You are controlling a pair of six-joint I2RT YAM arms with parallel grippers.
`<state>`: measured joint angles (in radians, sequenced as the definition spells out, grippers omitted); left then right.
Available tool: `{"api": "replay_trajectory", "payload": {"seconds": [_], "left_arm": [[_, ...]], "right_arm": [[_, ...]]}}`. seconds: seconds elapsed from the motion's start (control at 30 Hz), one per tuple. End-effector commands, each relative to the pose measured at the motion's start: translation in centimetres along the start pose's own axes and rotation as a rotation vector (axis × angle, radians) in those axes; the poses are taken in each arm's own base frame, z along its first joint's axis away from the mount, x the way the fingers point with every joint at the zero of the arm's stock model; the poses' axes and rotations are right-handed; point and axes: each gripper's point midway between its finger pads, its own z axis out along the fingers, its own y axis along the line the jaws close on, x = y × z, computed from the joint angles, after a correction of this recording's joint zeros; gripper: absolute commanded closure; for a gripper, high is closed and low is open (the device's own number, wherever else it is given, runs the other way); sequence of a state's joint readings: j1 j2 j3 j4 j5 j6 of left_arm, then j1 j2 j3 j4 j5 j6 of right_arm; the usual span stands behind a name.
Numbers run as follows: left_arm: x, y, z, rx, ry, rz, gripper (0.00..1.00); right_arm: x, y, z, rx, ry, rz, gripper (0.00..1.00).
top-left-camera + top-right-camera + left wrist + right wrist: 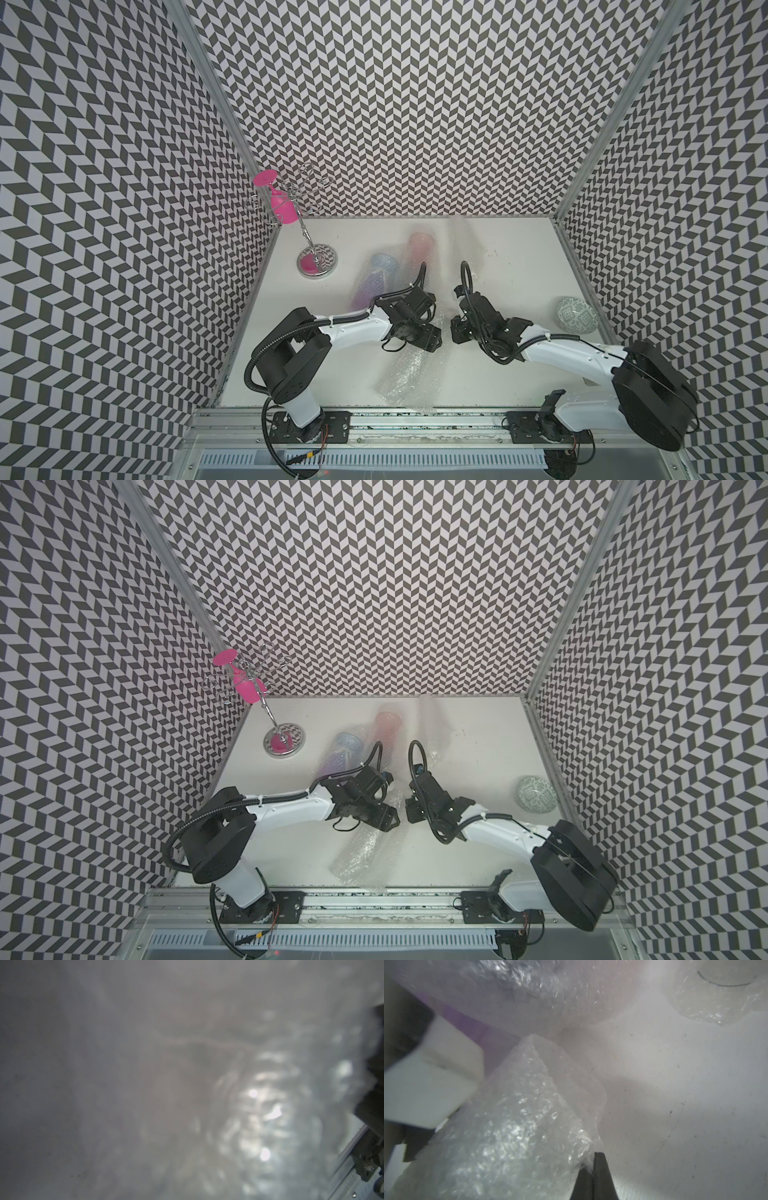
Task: Unwrap the vase from the bubble wrap
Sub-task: Unwrap the bubble wrap at the center of the board.
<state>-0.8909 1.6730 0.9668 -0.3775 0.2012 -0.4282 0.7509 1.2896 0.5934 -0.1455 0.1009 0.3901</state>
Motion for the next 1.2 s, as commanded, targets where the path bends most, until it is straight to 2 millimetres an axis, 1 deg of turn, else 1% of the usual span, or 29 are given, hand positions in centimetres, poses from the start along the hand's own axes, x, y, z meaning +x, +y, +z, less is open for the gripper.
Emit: {"api": "replay_trajectory", "payload": {"seconds": [0.0, 0.07, 0.13, 0.23, 0.43, 0.67, 0.77, 0.87, 0.97, 1.1, 1.17], "left_arm": [[1.9, 1.1, 0.0, -0.061, 0.060, 0.010, 0.70], [2.2, 1.3, 0.0, -0.061, 0.066, 0.005, 0.70], [2.6, 1.3, 0.1, -0.057, 0.070, -0.003, 0.70], [3.3, 1.9, 0.2, -0.070, 0.078, -0.014, 0.70], [4.3, 3.0, 0.3, -0.127, 0.089, -0.011, 0.70], [4.5, 2.9, 0.5, -0.134, 0.094, -0.002, 0.70], [4.8, 2.9, 0.7, -0.143, 0.103, 0.006, 0.70], [5.1, 2.9, 0.9, -0.141, 0.110, 0.006, 0.70], [4.9, 2.7, 0.9, -0.139, 0.107, 0.007, 0.70], [4.4, 2.2, 0.7, -0.115, 0.096, -0.002, 0.70], [3.9, 2.2, 0.3, -0.102, 0.080, -0.014, 0.70]], "right_arm": [[-5.6, 1.3, -2.5, -0.072, -0.265, 0.072, 1.00], [-5.8, 1.5, -2.9, -0.091, -0.285, 0.088, 1.00], [-5.7, 1.2, -3.0, -0.088, -0.294, 0.119, 1.00], [-5.7, 0.6, -3.5, -0.091, -0.316, 0.168, 1.00], [-5.9, -0.9, -5.1, -0.114, -0.416, 0.293, 1.00], [-4.5, -1.7, -4.4, -0.142, -0.389, 0.377, 1.00], [-4.8, -1.7, -4.8, -0.187, -0.411, 0.410, 1.00], [-5.4, -1.2, -5.6, -0.218, -0.435, 0.397, 1.00], [-5.3, -1.0, -5.8, -0.235, -0.444, 0.392, 1.00], [-4.2, -1.5, -5.1, -0.221, -0.408, 0.409, 1.00], [-3.5, -2.2, -4.8, -0.189, -0.398, 0.435, 1.00]]}}
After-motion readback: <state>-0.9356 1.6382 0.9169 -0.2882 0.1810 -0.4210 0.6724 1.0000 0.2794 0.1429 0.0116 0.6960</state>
